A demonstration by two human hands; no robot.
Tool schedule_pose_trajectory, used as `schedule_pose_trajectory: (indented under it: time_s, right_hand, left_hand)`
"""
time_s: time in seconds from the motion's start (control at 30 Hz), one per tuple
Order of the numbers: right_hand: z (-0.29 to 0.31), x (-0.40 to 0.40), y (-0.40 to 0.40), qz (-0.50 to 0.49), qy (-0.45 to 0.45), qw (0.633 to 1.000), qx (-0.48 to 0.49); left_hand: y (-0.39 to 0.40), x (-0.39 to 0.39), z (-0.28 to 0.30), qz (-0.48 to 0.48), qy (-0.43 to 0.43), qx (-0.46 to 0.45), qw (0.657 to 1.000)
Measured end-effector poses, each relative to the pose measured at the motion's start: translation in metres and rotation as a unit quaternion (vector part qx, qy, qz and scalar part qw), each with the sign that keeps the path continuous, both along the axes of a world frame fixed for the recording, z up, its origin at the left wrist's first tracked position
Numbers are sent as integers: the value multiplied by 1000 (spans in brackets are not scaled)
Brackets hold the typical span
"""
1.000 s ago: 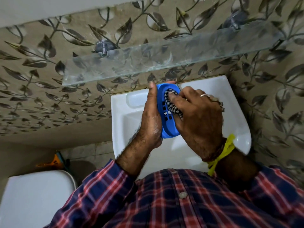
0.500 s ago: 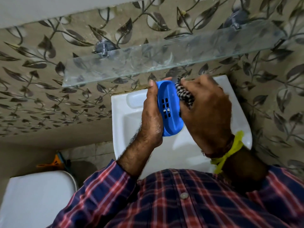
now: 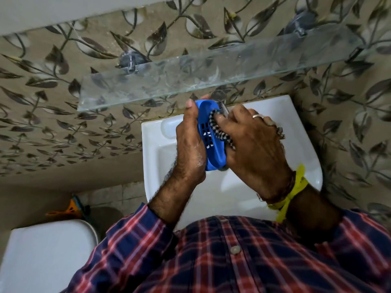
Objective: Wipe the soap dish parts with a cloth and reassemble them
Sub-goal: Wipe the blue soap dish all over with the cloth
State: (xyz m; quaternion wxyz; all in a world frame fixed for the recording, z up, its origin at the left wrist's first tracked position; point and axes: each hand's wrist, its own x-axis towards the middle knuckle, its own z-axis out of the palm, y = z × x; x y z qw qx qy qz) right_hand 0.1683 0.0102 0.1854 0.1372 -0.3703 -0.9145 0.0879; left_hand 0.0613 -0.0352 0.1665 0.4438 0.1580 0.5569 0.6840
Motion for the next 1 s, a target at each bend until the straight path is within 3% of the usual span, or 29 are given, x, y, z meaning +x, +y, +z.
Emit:
schedule_pose_trajectory:
  time_s: [0.1,0.17,0.3,0.53,0.73,1.0]
  right_hand:
    - [-2,6,-1,4,78,992,-101]
    - [-3,2,1,-8,100,991,-83]
    - [-1,-6,1,-18,44,999,4]
    - [1,5,2,-13,-12,1000,19]
    - [-15,17,-10,20,-24,997,-64]
    - [-20,20,2,33,115,953,-277]
  left_hand:
    - [-2,-1,-2,-7,25,-3,1000]
    - [-2,0,2,-25,42,-10,999]
    - [1,-5,8,-34,45,-6,998]
    - [1,-7,-3,-9,-26,27,999]
    - [3,-15,-5,-34,-4,36,999]
    - [9,-11,-2,-51,-1,73,996]
